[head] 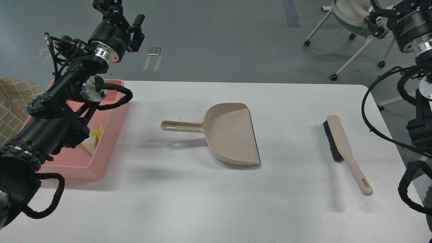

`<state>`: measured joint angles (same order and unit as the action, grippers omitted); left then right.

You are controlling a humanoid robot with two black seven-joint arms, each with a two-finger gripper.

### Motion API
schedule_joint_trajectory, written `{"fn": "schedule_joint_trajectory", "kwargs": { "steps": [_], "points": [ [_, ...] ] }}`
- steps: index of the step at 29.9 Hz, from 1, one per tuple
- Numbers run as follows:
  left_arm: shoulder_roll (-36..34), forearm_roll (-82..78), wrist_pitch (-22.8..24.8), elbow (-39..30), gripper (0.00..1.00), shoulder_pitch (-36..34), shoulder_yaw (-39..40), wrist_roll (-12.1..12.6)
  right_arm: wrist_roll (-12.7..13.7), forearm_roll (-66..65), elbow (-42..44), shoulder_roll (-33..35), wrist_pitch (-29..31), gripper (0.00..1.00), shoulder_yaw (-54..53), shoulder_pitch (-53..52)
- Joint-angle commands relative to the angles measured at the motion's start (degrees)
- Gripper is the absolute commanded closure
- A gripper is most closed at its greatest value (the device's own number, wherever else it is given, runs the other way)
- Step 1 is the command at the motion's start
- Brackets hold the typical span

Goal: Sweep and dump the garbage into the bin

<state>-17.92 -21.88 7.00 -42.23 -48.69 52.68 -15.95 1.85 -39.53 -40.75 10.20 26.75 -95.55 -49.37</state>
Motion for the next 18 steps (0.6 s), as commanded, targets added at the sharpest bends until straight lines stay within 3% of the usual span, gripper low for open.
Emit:
{"fn": "schedule_joint_trajectory", "kwargs": {
  "steps": [1,8,14,18],
  "points": [
    [4.29,5.09,2.31,2.50,0.15,-0.09,0.41,0.13,0.96,0.41,0.23,-1.85,0.50,0.00,2.47,-0.11],
    [8.25,5.97,3.98,3.29,0.10,0.52,2.07,0.40,0.70,0.59,1.81,-4.04,0.06,0.00,8.28,-1.78],
    [8.78,5.97,8.99,7.34,0.09,0.61,5.24,0.05,0.00,1.90,6.12,-5.89,1.25,0.00,8.72,-2.66],
    [9.83,7.98,9.44,8.39,0.08,1.22,12.25,0.04,0.00,4.28,9.89,-8.00,1.25,0.00,9.16,-3.53]
  ]
}}
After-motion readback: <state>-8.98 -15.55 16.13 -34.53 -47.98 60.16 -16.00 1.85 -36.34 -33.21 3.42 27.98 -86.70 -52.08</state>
